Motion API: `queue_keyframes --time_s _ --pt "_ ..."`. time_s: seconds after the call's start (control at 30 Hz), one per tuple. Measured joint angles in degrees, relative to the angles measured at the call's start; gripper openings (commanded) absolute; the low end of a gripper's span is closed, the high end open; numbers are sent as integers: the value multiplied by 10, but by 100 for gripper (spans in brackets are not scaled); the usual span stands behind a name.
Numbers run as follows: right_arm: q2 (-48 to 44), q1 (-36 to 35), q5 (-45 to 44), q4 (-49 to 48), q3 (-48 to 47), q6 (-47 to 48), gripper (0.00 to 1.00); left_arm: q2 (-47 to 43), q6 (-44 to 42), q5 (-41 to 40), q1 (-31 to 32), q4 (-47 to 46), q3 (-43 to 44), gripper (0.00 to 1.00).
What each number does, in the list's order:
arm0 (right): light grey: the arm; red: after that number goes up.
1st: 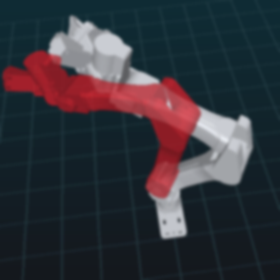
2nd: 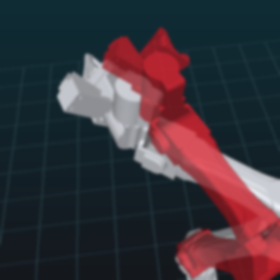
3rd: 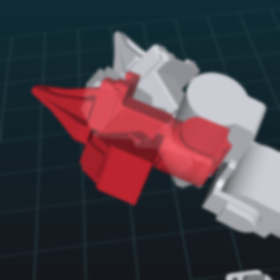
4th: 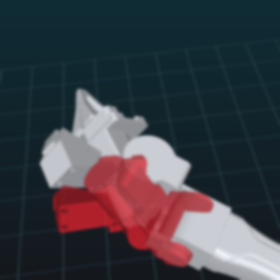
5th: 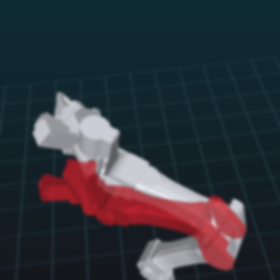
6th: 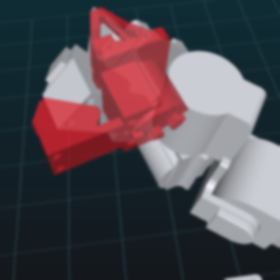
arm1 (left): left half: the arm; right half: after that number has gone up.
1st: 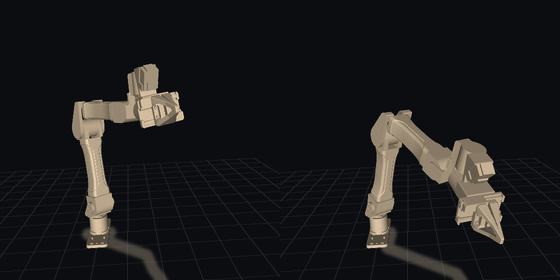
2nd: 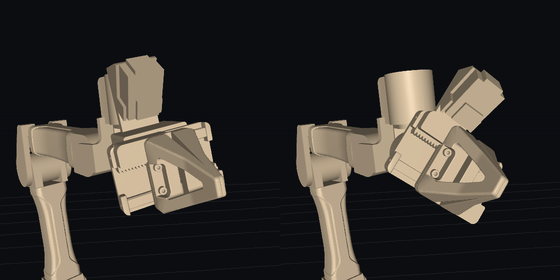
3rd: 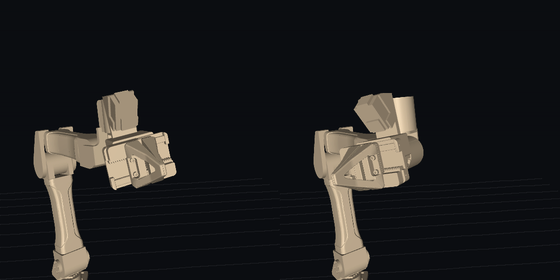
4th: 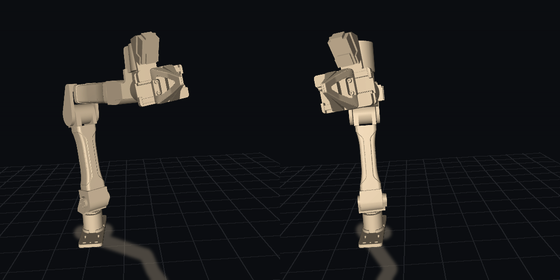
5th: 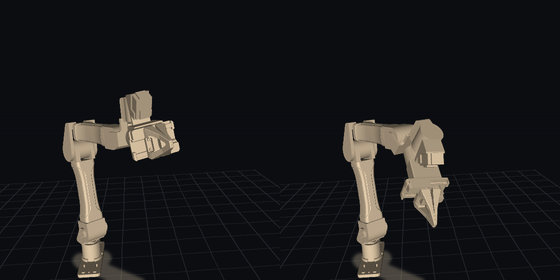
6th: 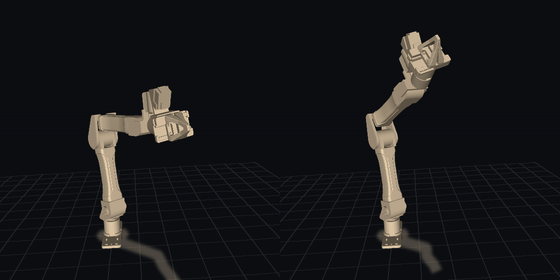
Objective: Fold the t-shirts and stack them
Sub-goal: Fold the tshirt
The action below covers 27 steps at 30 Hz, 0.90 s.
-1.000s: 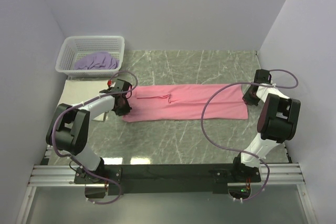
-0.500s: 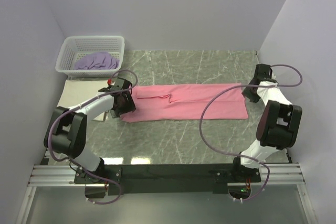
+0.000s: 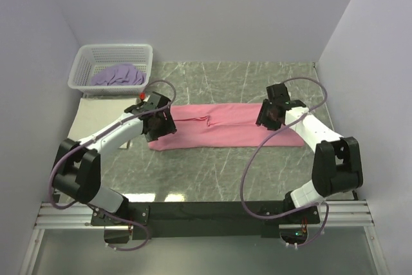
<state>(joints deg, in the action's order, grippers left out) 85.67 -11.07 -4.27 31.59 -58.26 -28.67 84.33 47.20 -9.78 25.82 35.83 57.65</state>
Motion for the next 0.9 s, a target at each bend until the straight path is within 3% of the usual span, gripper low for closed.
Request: queue_keyframes --time_s 0.3,0.63,0.9 --pt "63 -23 29 3 11 3 53 103 23 24 5 -21 14 70" --pt "87 -56 57 23 38 20 52 219 12 12 4 -6 125 70" --pt "55 -112 76 30 73 32 52 322 -55 -27 -3 18 268 70"
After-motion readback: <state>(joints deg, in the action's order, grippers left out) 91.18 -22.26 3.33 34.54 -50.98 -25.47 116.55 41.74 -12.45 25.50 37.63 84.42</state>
